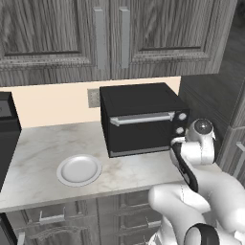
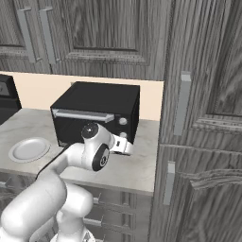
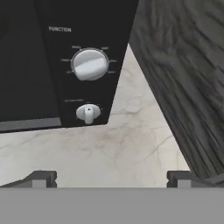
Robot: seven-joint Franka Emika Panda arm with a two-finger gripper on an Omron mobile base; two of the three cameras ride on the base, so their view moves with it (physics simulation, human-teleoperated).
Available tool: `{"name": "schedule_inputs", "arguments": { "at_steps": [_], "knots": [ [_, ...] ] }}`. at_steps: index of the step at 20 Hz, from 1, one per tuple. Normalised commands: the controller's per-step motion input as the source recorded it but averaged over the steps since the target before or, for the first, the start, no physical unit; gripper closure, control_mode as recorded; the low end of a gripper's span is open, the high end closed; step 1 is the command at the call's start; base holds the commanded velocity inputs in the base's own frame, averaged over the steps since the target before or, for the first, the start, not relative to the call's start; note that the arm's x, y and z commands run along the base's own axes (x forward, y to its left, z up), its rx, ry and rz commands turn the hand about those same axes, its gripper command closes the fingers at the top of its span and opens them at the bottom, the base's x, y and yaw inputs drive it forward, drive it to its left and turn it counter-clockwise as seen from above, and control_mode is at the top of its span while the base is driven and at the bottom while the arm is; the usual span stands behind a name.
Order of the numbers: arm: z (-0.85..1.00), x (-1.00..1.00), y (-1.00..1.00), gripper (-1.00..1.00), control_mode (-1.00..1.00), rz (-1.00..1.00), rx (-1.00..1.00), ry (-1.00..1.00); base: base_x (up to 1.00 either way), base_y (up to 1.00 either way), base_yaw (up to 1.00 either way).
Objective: Pick up the bagel from the plate, place it on the toaster oven rack, close the door, and set the timer.
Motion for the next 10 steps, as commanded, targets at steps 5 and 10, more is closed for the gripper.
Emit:
{"name": "schedule_inputs", "arguments": {
  "at_steps": [5,10],
  "knots": [
    [0.0,0.15,0.0,-1.0,-1.0,0.01,0.0,0.08,0.0,0.0,0.0],
    [-0.05,0.02,0.0,-1.0,-1.0,0.0,0.0,0.11,0.0,0.0,0.0]
  ]
}}
